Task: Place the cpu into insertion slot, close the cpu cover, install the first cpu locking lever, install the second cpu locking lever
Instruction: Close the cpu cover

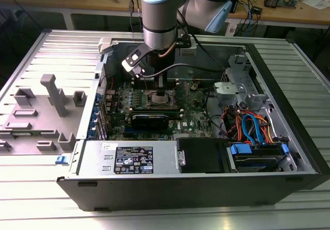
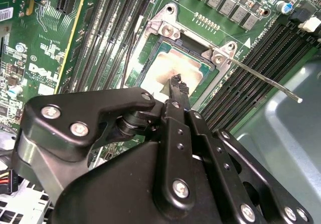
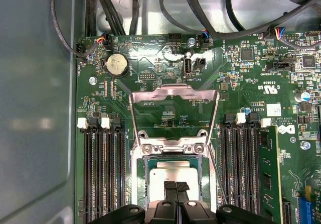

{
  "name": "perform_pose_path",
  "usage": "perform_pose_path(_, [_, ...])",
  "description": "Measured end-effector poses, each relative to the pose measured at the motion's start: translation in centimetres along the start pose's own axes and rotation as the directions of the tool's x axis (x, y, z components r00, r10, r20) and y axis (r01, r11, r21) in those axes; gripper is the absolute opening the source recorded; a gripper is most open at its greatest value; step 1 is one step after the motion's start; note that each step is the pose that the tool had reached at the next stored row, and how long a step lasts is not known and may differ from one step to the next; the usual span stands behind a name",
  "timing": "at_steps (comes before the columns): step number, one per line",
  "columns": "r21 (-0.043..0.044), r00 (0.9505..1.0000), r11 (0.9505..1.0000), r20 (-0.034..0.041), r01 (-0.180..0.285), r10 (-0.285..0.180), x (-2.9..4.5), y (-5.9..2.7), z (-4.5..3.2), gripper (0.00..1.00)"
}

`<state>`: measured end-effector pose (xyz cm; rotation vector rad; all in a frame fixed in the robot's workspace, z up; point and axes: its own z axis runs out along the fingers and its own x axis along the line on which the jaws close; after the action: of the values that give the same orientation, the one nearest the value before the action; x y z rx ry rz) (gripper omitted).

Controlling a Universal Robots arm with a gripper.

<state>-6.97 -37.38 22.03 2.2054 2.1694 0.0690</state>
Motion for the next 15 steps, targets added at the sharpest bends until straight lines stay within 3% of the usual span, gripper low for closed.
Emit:
perform_pose_path(7, [0.0009,1.0000,1.0000,0.0000,0.000,0.000,0.00,0.01,0.00,0.11])
perform_pose_path(8, [0.0031,1.0000,1.0000,0.0000,0.000,0.000,0.00,0.03,-0.08,0.11])
perform_pose_path(11, [0.0219,1.0000,0.9998,0.0005,0.000,0.000,0.00,0.28,-0.47,0.11])
perform_pose_path(15, [0.0260,1.0000,0.9997,0.0004,0.000,0.000,0.00,0.36,-1.77,0.11])
